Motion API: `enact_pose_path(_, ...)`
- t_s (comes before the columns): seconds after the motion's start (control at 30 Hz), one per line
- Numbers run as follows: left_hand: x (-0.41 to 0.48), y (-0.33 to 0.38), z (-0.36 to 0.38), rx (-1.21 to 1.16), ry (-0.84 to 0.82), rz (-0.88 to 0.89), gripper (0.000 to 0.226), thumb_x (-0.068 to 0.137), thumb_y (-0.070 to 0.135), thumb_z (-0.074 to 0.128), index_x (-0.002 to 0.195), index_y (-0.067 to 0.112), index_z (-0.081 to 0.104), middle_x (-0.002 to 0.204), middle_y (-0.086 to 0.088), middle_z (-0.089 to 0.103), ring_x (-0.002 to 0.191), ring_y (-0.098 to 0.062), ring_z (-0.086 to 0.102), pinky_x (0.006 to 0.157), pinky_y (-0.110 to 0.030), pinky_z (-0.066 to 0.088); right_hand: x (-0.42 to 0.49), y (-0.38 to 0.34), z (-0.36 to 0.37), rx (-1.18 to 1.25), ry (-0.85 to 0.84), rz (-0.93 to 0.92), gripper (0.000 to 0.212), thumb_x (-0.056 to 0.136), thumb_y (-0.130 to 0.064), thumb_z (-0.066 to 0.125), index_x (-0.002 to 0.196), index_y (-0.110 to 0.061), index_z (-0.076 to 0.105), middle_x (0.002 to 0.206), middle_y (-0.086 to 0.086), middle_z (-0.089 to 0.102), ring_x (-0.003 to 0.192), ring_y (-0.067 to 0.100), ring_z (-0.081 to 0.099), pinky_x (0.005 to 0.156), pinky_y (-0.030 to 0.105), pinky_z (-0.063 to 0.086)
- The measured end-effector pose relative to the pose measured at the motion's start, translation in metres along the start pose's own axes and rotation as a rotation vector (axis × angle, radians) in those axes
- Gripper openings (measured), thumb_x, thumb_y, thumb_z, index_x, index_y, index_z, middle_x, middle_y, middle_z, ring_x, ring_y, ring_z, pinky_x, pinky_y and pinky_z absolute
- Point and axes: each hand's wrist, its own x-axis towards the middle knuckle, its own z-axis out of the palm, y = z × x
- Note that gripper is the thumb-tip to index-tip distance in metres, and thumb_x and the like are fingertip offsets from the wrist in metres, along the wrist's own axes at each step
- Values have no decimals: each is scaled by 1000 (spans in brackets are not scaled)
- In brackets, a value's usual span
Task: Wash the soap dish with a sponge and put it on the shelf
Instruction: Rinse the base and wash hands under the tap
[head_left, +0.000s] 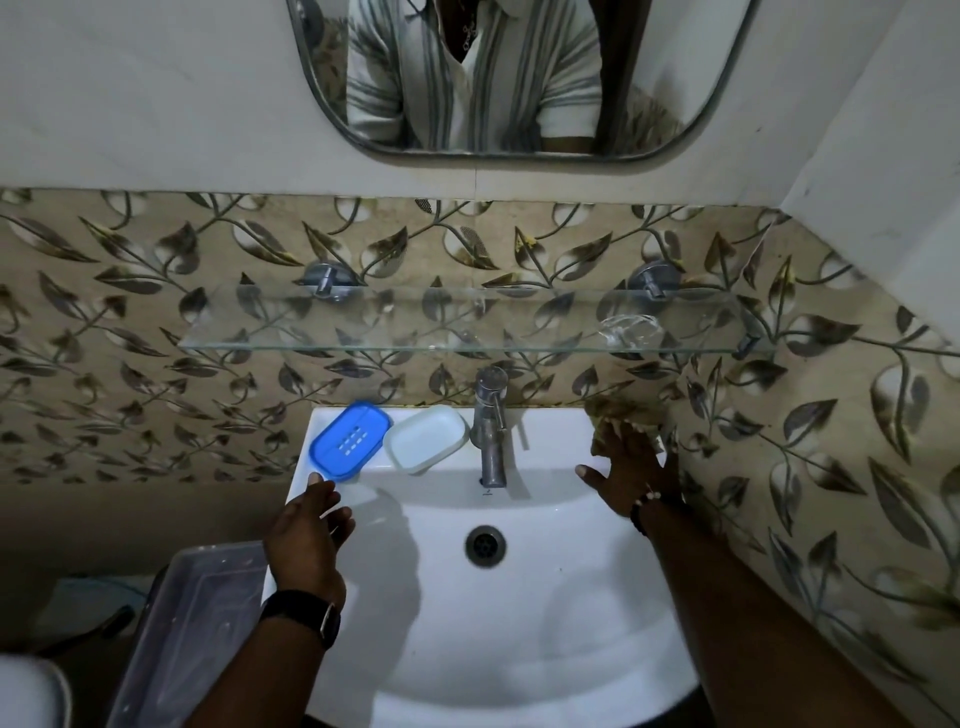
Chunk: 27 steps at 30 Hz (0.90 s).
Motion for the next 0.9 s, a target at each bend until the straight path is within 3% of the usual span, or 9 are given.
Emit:
enact_pose_path(0.07,-2,1,-2,12,-18,-17,25,91,28,67,109,11,70,95,-5,67,75,-19,61,68,-31,52,1,0,0,9,-4,0,88,91,-74,38,156,-36,-8,166,-9,-15,154,17,-9,120,61,0)
enact_pose_path(0.2,-8,4,-9,33,-42,-35,23,92,31,67,103,11,70,95,-6,66,76,-21,60,69,-32,51,3,4,1,95,-24,-40,91,91,-69,47,157,-35,-6,166,-8,-14,154,18,-11,121,58,3)
enact_pose_path(0.37,-12,9,-16,48,-67,-26,26,93,29,65,109,10,69,96,-5,65,77,-21,59,71,-32,51,7,10,-3,121,-75,-34,90,92,-65,50,158,-32,-3,166,-5,-13,154,20,-9,123,52,6)
enact_pose_path(0.53,-17,14,-18,70,-94,-15,11,94,27,63,91,21,71,95,-5,66,76,-21,59,68,-32,50,6,13,-2,128,-58,-44,75,97,-51,54,157,-35,11,167,-5,-2,154,21,-2,123,51,9)
enact_pose_path(0.67,-18,17,-22,95,-111,-3,15,93,31,65,91,18,72,95,-5,67,77,-21,61,67,-32,51,4,7,-4,76,-6,-26,71,101,-35,52,158,-30,11,167,-3,7,154,20,6,124,49,8)
enact_pose_path(0.77,-18,18,-24,101,-108,0,19,94,34,64,93,17,72,96,-5,67,78,-21,61,68,-32,52,3,3,-4,81,74,-46,66,98,-26,56,156,-25,25,164,6,20,151,31,18,121,54,17)
enact_pose_path(0.9,-22,17,-27,95,-99,13,16,93,33,65,91,18,72,95,-5,68,77,-21,62,68,-32,52,-2,4,1,20,59,-11,65,102,-30,50,157,-33,15,167,-1,11,153,24,10,122,55,10)
